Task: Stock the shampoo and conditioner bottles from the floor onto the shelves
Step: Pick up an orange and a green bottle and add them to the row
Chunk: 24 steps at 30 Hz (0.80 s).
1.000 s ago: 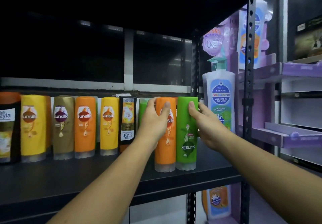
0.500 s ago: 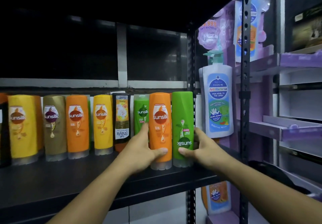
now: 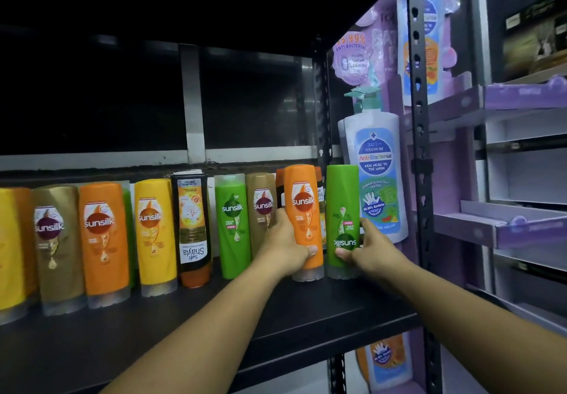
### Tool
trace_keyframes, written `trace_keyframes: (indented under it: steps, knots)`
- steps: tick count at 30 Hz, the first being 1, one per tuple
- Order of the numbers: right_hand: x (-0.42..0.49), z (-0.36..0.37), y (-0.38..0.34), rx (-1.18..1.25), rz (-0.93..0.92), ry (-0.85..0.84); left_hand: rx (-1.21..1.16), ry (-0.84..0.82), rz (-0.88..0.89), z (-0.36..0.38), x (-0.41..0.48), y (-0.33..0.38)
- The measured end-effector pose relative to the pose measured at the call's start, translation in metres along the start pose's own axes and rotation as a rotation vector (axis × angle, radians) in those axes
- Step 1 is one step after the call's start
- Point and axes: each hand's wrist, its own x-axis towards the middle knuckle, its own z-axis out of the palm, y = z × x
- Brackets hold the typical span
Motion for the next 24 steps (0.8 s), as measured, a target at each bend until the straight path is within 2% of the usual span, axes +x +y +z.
trace_keyframes:
  steps: [8,17,24]
  knots:
    - [0.042,0.013,0.004,-0.058,-0.003,0.043,0.100,0.056,-0.046,0.024,0.041,0.001]
    - [0.046,0.027,0.025,-0.081,-0.082,0.099,-0.027,0.176,-0.042,0.051,0.044,-0.024]
    - [0.042,0.032,0.020,-0.263,-0.098,0.147,0.010,0.170,-0.078,0.057,0.042,-0.026]
